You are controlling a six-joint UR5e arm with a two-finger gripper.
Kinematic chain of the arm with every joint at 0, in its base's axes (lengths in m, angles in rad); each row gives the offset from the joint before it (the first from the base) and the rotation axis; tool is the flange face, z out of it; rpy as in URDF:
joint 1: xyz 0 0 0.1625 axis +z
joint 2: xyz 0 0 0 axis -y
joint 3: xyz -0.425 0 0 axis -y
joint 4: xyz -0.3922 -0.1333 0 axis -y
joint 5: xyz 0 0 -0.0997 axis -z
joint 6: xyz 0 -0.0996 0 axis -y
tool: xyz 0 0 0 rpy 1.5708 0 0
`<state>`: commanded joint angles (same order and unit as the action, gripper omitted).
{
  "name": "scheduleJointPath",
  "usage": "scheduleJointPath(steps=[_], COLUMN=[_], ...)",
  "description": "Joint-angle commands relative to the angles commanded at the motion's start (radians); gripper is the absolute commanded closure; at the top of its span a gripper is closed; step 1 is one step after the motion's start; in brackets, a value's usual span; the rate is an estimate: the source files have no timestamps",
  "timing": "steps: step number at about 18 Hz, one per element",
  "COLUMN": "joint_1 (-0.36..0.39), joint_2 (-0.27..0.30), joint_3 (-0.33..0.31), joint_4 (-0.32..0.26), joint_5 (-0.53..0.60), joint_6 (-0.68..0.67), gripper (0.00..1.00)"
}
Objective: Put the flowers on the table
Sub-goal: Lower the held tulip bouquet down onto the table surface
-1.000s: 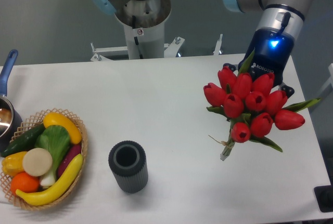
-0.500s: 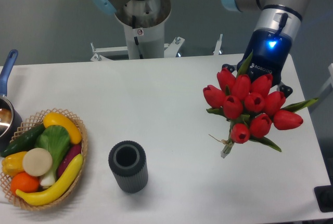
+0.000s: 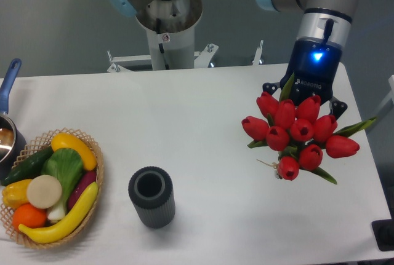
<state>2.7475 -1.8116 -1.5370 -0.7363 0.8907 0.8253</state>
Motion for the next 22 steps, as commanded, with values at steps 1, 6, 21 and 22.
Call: scheduleJointPath(steps=[1, 6, 21, 22], joint_1=[-0.021, -0.072, -0.141, -0.15], joint_2=[-0.003, -0.003, -0.051, -0.066], joint_3=[0.0, -0.043, -0.193, -0.19], joint_4=[0.002, 0.002, -0.032, -0.032], joint_5=[0.048, 0.197, 0.606, 0.626], joint_6=[0.005, 0.077, 0.403, 0.416], gripper=[0.58, 0.58, 0.6, 0.6])
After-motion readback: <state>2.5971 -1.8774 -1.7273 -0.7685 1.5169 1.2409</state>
